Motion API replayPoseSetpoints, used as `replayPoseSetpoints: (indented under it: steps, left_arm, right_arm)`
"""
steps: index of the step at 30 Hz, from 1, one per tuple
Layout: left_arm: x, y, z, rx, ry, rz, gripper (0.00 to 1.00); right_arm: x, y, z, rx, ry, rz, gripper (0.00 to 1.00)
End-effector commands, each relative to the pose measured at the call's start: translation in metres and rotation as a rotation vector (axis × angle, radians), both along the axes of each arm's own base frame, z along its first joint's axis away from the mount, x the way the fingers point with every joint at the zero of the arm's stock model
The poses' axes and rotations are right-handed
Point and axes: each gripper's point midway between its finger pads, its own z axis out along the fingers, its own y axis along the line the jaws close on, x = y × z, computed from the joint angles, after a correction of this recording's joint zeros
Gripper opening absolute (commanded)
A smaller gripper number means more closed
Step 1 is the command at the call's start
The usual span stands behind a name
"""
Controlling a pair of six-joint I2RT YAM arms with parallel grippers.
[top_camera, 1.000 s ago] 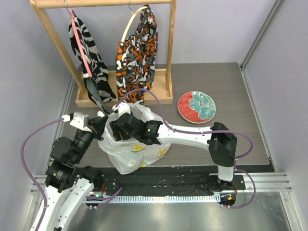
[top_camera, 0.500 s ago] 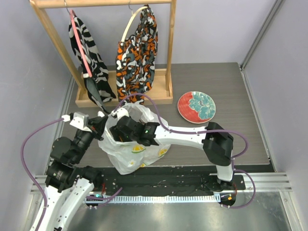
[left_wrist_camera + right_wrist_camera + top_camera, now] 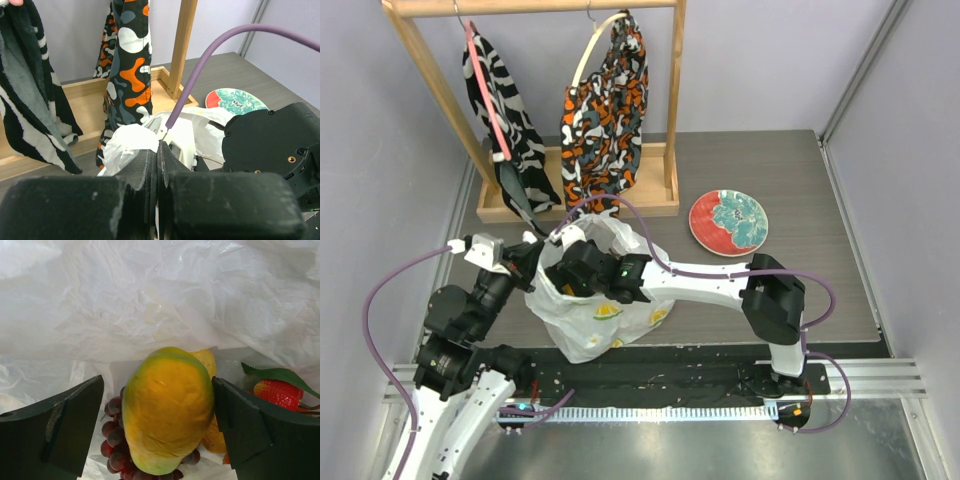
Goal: Place the fruits into the plastic bag
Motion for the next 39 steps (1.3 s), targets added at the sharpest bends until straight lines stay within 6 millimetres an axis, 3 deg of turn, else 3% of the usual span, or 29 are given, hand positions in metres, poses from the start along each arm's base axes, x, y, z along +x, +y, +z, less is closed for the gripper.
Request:
replayPoseSetpoints:
  steps: [1, 9, 13, 20, 25, 29, 31, 39]
  left_arm:
    - [-0.003, 0.000, 0.011, -0.009, -0.036, -0.004, 0.00]
    - [-0.003, 0.002, 0.011, -0.011, -0.042, 0.006, 0.00]
    - [-0.003, 0.004, 0.012, -0.013, -0.044, 0.012, 0.00]
    - [-0.003, 0.007, 0.012, -0.014, -0.049, 0.029, 0.00]
    - [-0.002, 0.005, 0.011, -0.012, -0.040, 0.021, 0.00]
    - [-0.001, 0.004, 0.009, -0.009, -0.033, 0.019, 0.00]
    - [0.000, 0.003, 0.009, -0.008, -0.030, 0.018, 0.00]
    - [0.000, 0.003, 0.008, -0.004, -0.026, 0.016, 0.00]
  right_arm:
    - [0.006, 0.008, 0.046, 0.113, -0.034, 0.000, 1.00]
    - [0.026, -0.011, 0.087, 0.202, -0.079, -0.049, 1.00]
    - [0.030, -0.021, 0.124, 0.318, -0.100, -0.041, 1.00]
    - [0.007, -0.052, 0.172, 0.453, -0.102, -0.012, 0.97]
    - [-0.001, -0.092, 0.199, 0.500, -0.155, -0.057, 0.89]
    - [0.021, -0.129, 0.186, 0.372, -0.219, -0.233, 0.86]
    - [0.032, -0.143, 0.169, 0.278, -0.236, -0.303, 0.86]
    - [0.049, -0.144, 0.128, 0.117, -0.250, -0.366, 0.82]
